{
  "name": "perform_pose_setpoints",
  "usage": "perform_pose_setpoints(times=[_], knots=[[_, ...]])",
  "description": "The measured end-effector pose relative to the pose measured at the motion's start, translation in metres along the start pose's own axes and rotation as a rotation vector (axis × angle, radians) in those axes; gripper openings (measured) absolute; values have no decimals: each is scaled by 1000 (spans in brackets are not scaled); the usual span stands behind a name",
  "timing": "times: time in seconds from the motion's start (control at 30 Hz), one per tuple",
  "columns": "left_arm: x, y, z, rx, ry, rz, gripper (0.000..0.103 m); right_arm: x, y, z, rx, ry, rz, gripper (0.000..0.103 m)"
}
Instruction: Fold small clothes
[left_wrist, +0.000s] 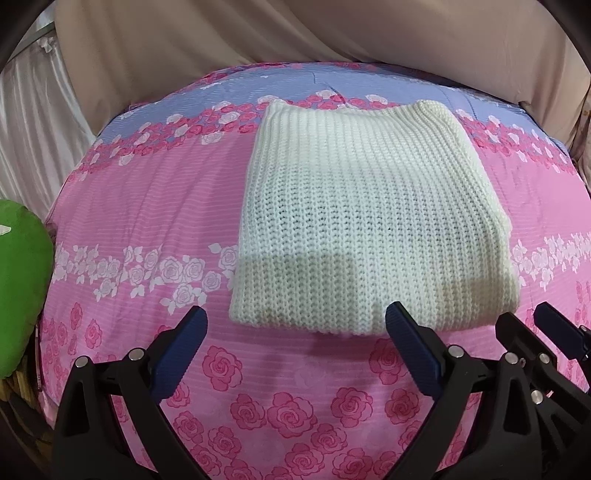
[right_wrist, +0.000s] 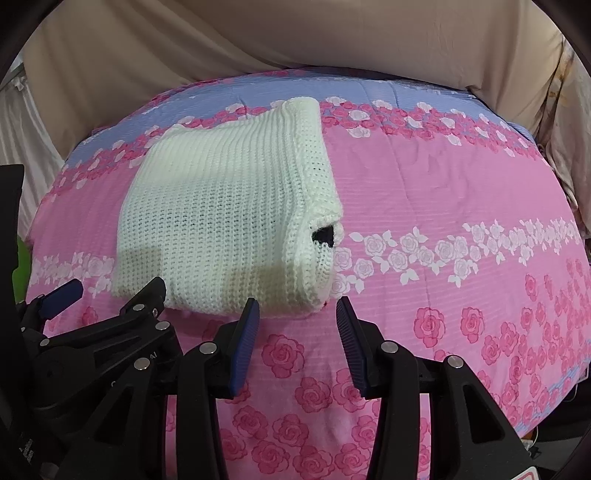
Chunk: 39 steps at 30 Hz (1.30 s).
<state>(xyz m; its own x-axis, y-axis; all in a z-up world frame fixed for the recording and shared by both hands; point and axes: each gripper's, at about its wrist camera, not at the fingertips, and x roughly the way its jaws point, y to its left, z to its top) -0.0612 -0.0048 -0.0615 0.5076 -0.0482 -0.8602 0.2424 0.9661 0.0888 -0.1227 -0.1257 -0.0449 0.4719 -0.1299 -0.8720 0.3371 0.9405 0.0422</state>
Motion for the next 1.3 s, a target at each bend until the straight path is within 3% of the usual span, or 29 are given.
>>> perform_pose_setpoints(times=[0.93, 1.3], knots=[[11, -1, 10, 10, 18, -1, 95, 9, 0, 10, 6, 16, -20, 44], [21, 6, 29, 0, 128, -10, 95, 18, 4, 30, 26, 81, -25, 44]])
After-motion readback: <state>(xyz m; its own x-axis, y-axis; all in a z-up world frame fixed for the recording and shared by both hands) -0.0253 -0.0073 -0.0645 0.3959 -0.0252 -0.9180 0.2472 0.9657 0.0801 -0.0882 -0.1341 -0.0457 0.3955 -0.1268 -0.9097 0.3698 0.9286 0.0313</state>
